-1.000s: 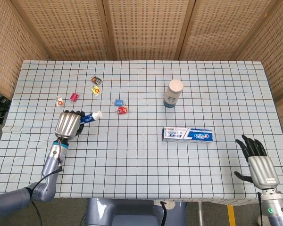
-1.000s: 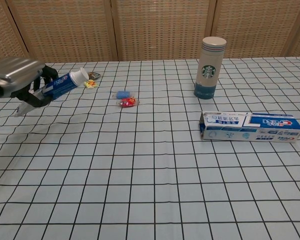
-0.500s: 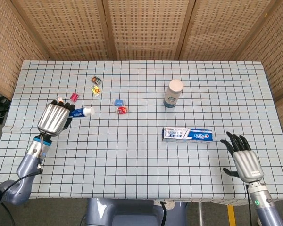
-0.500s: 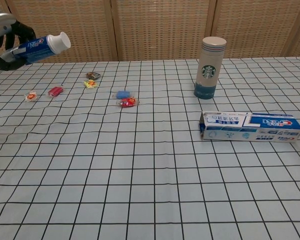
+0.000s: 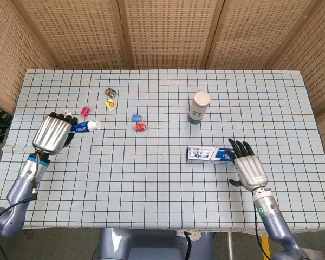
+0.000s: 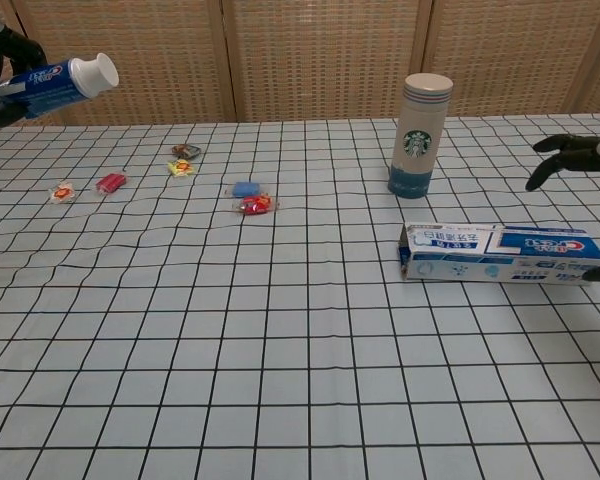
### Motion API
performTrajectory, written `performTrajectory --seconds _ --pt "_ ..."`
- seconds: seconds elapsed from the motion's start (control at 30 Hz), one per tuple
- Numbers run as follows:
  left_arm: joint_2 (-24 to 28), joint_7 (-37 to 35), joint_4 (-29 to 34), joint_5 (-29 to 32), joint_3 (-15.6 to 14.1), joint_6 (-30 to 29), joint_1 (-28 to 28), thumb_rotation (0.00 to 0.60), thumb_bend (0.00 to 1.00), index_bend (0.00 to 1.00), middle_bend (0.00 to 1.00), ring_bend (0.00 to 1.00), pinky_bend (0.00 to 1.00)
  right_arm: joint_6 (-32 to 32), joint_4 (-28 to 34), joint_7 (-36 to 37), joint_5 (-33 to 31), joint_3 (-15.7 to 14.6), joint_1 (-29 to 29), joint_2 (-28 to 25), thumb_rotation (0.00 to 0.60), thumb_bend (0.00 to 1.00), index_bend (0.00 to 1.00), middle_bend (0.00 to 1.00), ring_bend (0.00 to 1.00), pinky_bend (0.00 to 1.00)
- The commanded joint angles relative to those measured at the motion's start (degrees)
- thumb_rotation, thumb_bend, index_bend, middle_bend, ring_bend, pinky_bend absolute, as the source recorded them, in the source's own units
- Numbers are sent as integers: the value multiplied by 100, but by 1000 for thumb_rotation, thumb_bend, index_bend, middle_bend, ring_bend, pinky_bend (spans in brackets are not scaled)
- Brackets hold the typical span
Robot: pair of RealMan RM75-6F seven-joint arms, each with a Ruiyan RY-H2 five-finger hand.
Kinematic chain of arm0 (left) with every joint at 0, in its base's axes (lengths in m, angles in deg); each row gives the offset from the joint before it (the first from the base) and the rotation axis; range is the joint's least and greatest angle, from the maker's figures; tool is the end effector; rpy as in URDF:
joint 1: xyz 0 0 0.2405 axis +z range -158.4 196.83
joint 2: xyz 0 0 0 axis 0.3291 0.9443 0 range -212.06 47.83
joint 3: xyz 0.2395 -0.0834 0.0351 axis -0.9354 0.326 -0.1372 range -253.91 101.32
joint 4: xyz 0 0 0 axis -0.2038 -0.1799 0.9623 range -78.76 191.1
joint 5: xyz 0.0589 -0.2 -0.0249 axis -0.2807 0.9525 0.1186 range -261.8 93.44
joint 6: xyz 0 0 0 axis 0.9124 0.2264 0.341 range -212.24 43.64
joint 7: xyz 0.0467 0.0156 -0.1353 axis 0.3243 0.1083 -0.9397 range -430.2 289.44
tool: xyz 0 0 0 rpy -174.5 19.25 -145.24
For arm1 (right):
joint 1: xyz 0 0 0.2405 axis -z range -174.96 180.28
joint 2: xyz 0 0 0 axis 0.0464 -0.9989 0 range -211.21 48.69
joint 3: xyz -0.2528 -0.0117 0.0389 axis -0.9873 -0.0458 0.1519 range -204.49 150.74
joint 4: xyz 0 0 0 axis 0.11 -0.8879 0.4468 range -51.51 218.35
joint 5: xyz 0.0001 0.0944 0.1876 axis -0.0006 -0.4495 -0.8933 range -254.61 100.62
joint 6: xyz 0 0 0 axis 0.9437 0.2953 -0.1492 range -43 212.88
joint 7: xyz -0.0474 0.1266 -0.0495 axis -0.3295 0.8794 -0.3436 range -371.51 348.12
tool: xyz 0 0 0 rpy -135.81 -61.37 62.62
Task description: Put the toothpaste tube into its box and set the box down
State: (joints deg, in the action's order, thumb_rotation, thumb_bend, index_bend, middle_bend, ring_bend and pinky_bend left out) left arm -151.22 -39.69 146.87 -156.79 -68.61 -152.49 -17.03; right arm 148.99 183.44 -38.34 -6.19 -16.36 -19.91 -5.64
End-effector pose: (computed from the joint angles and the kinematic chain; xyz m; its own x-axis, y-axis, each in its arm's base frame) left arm -0.1953 0.3437 0.1165 0.7387 -0.1127 0.6645 0.6173 -0.2826 -0.7342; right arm -0.2158 -0.2744 0.0612 0.4824 -0.1832 0.8566 -0.8714 -0.1994 0.4481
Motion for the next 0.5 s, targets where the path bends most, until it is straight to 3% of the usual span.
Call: performTrajectory --seconds 0.03,0.3,0.5 --pt "11 -75 -66 -43 -6 -7 26 600 735 848 539 515 473 -231 -64 -409 -454 151 -299 257 600 142 255 0 0 115" --pt "30 -344 -333 -129 -33 6 111 600 735 848 539 514 471 -563 -734 -882 -1490 334 -834 774 600 145 254 0 0 119" --pt "16 -494 -492 -199 -47 39 137 600 734 847 540 514 471 -630 -1202 -1023 -1879 418 -1121 986 600 146 251 0 0 120"
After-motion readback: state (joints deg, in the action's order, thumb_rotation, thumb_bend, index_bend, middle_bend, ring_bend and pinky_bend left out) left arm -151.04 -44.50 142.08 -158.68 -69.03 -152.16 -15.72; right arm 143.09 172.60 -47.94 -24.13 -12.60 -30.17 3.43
